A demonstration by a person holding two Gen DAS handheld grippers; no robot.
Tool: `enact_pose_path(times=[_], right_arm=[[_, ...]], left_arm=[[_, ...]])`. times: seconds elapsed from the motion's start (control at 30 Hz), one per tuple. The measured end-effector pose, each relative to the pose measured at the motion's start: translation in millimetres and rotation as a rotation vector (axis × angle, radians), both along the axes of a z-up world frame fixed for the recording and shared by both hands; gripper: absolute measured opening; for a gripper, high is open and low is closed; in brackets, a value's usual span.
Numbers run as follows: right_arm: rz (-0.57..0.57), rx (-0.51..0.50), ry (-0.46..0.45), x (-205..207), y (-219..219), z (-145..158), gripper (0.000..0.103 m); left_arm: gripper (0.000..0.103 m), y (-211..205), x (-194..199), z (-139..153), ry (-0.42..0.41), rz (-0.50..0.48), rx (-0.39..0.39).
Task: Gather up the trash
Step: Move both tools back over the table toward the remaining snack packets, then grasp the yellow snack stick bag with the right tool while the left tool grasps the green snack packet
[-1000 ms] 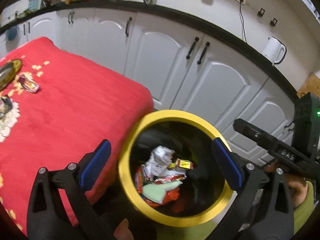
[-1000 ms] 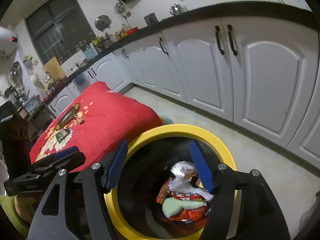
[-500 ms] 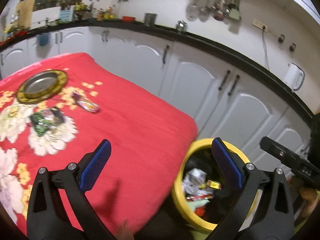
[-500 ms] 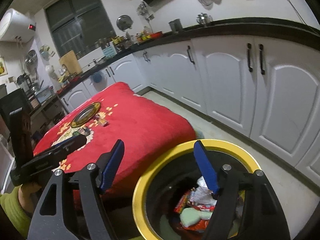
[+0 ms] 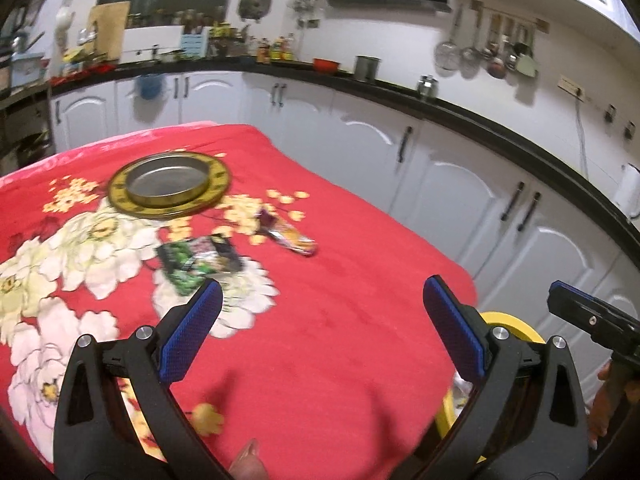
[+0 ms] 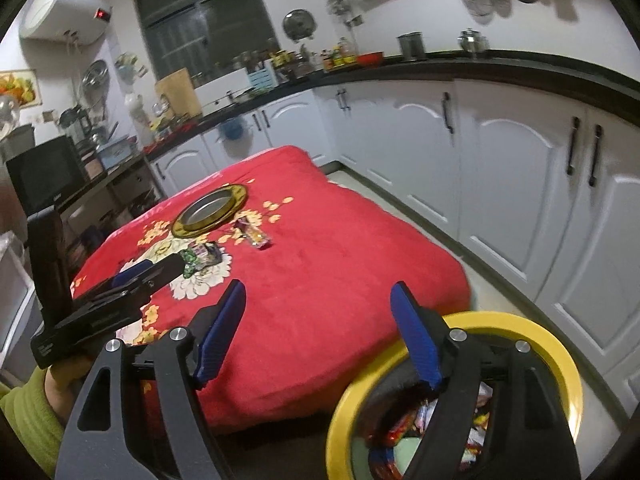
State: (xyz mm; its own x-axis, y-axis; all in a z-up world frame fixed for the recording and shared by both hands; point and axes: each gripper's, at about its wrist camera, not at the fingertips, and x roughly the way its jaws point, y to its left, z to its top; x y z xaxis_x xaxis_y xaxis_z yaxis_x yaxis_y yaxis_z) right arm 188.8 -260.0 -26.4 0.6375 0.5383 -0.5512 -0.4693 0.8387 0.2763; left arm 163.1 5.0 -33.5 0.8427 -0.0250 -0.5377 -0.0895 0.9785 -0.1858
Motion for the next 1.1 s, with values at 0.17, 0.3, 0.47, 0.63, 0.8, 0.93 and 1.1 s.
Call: enact_pose_path(times=[0.17,0.3,0.47,0.63,0.8,0.93,1.1], right_arm=[[0.06,-0.016,-0.01,18.6,34.1,1.3,0.072],[0.11,-0.042,-0.022,35.5,61.2,0.3,0.072],[0.18,-0.113,-0.025,63.8,103.1,-11.2,0.072],[0.231,-0.148,0.034,94.1,138.1,-32.2,0.072],[0.269,-0.223,0.067,118.3,170.5,-51.6,0.068],[0.287,-0.272,0.081,131.7,189.2,-62.8,0.066],[0.299,-0.334,0.092,146.9,208.0,-74.8,0.06]], left_arm=[[0.092,36.4,7.6,-2.8,0.011,0.079,-0.012],[0.092,64.3,12.5,-7.2,0.028,0.131,-0.034],[0.092,97.2,21.4,-16.2,0.062,0.178,-0.091],[0.092,121.8,33.1,-25.8,0.103,0.202,-0.15],[0.086,137.9,47.1,-37.5,0.142,0.194,-0.198],[0.078,144.9,53.6,-50.8,0.175,0.176,-0.258],[0.072,145.9,56.8,-58.6,0.172,0.153,-0.304]])
